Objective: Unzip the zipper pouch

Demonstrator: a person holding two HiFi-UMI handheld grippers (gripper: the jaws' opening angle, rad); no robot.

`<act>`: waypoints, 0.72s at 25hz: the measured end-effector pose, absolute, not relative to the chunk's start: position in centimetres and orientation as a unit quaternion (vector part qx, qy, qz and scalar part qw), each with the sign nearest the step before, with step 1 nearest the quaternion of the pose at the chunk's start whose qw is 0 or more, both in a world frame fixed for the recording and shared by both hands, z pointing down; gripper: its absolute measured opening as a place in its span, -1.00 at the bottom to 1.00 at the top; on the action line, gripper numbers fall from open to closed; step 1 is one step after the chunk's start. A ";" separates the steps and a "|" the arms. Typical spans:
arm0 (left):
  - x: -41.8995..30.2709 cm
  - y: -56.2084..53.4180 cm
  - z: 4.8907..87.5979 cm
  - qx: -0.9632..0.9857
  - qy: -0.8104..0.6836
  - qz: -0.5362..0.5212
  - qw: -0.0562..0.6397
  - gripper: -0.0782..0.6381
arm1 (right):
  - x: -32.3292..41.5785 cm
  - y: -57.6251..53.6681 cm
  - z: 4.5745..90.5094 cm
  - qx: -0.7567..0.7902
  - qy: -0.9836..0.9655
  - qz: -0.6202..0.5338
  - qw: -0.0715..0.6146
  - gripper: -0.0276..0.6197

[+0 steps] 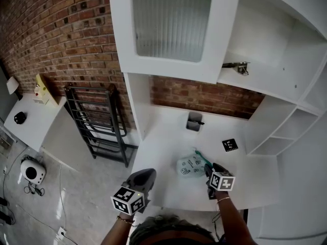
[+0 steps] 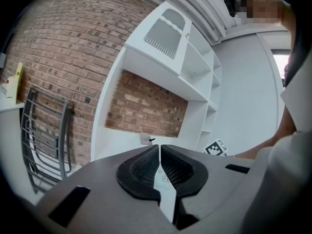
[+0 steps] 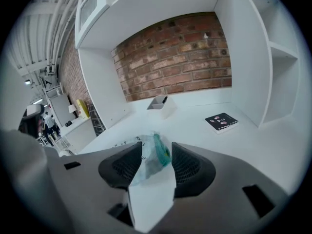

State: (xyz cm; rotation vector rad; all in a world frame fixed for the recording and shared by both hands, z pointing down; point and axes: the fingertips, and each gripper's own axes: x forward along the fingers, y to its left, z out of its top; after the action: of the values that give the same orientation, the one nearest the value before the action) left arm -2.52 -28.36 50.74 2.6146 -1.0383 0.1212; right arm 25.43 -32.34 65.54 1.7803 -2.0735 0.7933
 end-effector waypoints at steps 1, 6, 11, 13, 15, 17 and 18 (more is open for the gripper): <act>-2.4 -28.4 50.7 0.917 -0.363 0.042 0.162 -0.75 | 25.9 -32.2 65.4 0.624 -0.717 0.275 0.146 -0.39; -1.9 -28.1 50.7 0.919 -0.357 0.043 0.161 -0.75 | 28.1 -30.8 64.1 0.648 -0.703 0.263 0.129 -0.38; -1.3 -28.1 50.6 0.922 -0.353 0.049 0.151 -0.75 | 28.6 -29.8 60.4 0.663 -0.707 0.227 0.096 -0.39; -0.9 -28.3 50.4 0.923 -0.352 0.046 0.150 -0.75 | 28.3 -29.5 58.4 0.663 -0.715 0.205 0.082 -0.39; -0.7 -28.6 50.1 0.922 -0.354 0.043 0.150 -0.75 | 27.5 -29.0 56.2 0.660 -0.726 0.177 0.071 -0.40; -0.7 -28.9 49.6 0.921 -0.358 0.041 0.147 -0.75 | 26.5 -28.5 54.0 0.657 -0.737 0.148 0.063 -0.43; -0.7 -29.0 49.4 0.920 -0.361 0.040 0.145 -0.75 | 26.0 -28.1 52.9 0.655 -0.741 0.135 0.058 -0.46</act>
State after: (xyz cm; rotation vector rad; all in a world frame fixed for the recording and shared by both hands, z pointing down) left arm -0.70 -29.00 49.40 2.6513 -1.0390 0.1157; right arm 25.99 -28.13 52.92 1.9855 -2.2457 0.4094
